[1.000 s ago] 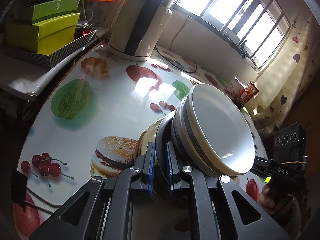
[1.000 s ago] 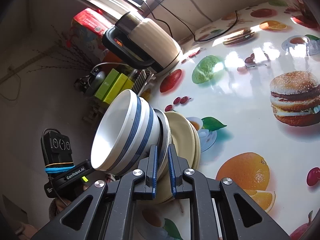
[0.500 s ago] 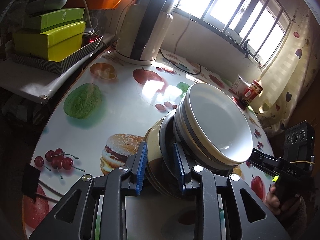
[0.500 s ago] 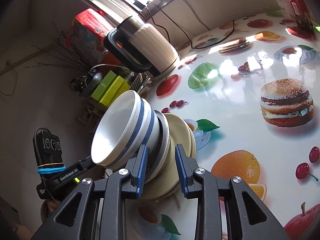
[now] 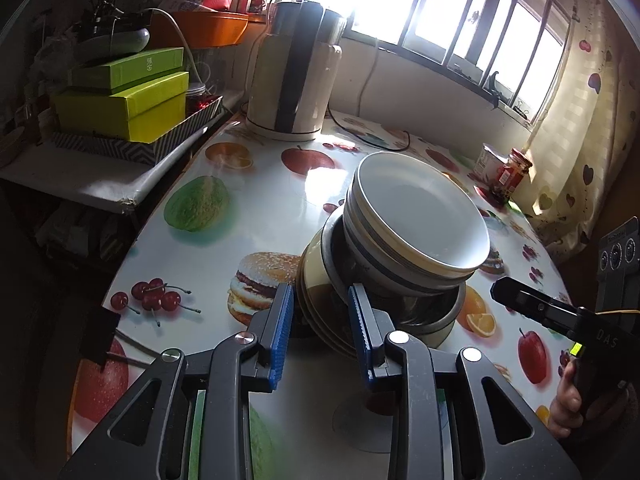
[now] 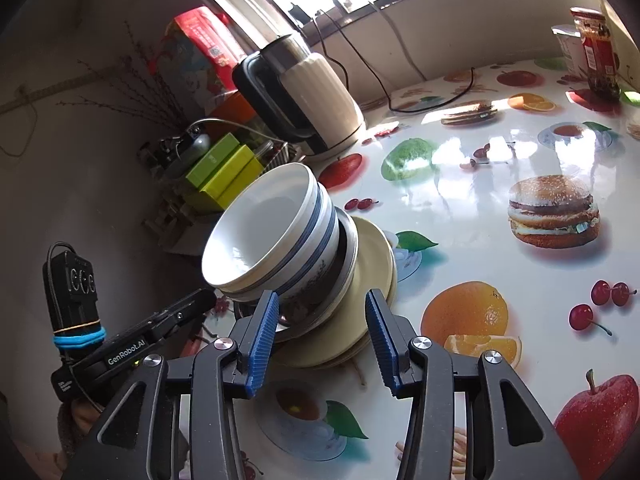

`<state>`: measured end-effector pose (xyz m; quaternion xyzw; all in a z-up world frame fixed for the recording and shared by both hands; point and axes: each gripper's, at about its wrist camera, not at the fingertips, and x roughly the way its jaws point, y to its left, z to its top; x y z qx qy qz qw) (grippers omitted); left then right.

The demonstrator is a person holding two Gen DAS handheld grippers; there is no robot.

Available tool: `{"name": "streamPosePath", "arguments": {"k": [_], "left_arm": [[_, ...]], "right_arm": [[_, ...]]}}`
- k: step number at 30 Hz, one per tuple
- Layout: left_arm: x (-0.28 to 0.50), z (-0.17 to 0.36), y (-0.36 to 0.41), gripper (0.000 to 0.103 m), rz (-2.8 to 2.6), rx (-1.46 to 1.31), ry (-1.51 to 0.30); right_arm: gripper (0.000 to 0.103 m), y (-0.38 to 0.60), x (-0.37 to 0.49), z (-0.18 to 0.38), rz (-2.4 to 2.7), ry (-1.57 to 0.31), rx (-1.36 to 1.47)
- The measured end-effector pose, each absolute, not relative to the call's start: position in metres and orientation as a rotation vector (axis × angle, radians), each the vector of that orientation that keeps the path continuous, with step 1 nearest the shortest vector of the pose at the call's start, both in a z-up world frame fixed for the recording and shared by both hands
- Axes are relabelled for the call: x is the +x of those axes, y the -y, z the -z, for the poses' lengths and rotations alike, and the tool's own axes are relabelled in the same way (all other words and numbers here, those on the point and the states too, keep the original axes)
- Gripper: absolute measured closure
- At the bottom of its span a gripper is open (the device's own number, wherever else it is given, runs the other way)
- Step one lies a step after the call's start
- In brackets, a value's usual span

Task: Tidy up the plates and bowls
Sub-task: 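Lower the bowl stack onto the cream plates and open both tools, then withdraw both tools from the stacked dishes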

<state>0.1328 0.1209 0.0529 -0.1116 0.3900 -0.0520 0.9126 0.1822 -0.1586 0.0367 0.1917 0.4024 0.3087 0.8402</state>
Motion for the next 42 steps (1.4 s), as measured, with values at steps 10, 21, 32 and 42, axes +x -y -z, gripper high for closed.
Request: {"name": "streamPosePath", "arguments": {"k": [10,21,32,42], "left_arm": [[0.108,-0.044,-0.106,0.073,0.044,-0.178,-0.818],[0.09,-0.017,-0.086,0.073,0.023,-0.127,-0.875],[0.085,-0.003,-0.075,0.073,0.002,-0.092,-0.903],[0.085,0.006,-0.07,0.073,-0.005,-0.068,-0.929]], "right_arm": [[0.05,0.157,0.152,-0.046,-0.606,-0.799,0.303],[0.045,0.145,0.124,-0.041,-0.519,-0.779,0.158],[0.039,0.141,0.118,-0.019,-0.44,-0.836,0.098],[0.034,0.144,0.118,-0.001,-0.371,-0.886,0.07]]}}
